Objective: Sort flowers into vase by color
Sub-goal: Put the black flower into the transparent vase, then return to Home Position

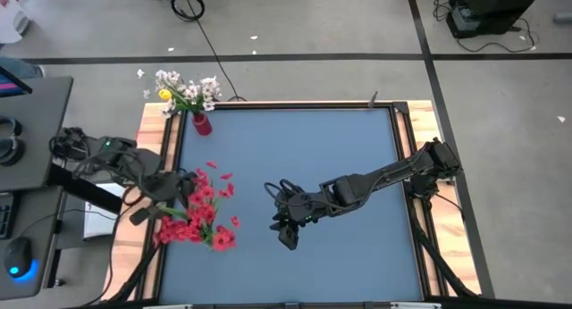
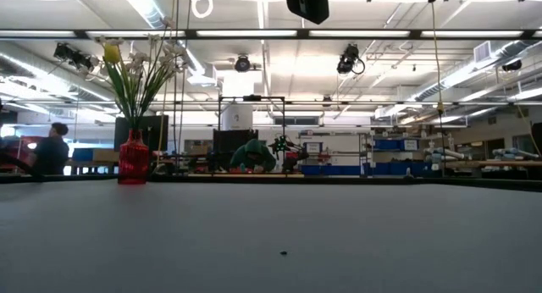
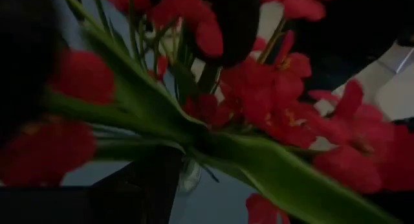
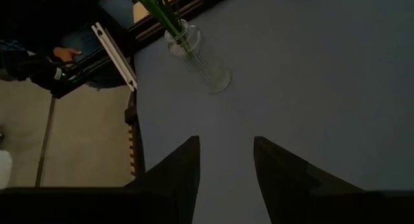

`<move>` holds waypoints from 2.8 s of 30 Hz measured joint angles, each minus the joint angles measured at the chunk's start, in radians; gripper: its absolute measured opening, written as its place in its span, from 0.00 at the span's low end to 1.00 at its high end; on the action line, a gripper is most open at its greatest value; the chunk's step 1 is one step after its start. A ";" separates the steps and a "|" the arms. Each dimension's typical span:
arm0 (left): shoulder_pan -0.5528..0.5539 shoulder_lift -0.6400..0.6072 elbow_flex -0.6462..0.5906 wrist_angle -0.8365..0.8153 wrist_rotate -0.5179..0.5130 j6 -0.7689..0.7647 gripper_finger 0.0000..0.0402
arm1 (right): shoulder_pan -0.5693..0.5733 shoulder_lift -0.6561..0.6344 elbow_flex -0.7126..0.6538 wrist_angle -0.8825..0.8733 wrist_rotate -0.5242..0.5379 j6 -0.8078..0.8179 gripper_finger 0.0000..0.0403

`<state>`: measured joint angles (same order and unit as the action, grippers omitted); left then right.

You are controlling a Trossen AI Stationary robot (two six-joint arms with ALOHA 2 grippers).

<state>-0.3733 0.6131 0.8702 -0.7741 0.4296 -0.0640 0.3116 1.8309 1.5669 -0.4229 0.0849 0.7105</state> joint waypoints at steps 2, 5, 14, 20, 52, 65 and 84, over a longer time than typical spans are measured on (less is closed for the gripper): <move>-0.011 0.015 0.009 -0.031 -0.006 0.000 0.60 | -0.001 0.000 0.000 0.000 0.000 0.000 0.38; -0.027 0.045 0.009 -0.052 -0.011 -0.018 0.63 | -0.002 0.000 0.000 -0.003 0.007 -0.007 0.38; -0.037 0.087 0.093 -0.167 -0.017 -0.031 0.68 | -0.004 0.000 0.000 -0.015 0.026 -0.014 0.38; -0.037 0.094 0.161 -0.201 -0.049 -0.032 0.68 | -0.008 0.000 0.000 -0.027 0.027 -0.016 0.38; -0.037 0.010 0.579 -0.554 -0.609 -0.079 0.58 | -0.120 -0.156 0.088 0.031 0.159 -0.195 0.37; -0.037 -0.036 0.478 -0.134 -0.830 0.086 0.02 | -0.155 -0.490 -0.006 -0.092 0.307 -0.458 0.03; 0.025 -0.174 0.050 0.209 -0.881 0.024 0.00 | -0.401 -0.853 -0.419 0.126 0.054 -0.549 0.03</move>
<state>-0.3485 0.4392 0.9207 -0.5654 -0.4509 -0.0395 -0.0892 0.9780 1.1477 -0.2970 0.1389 0.1618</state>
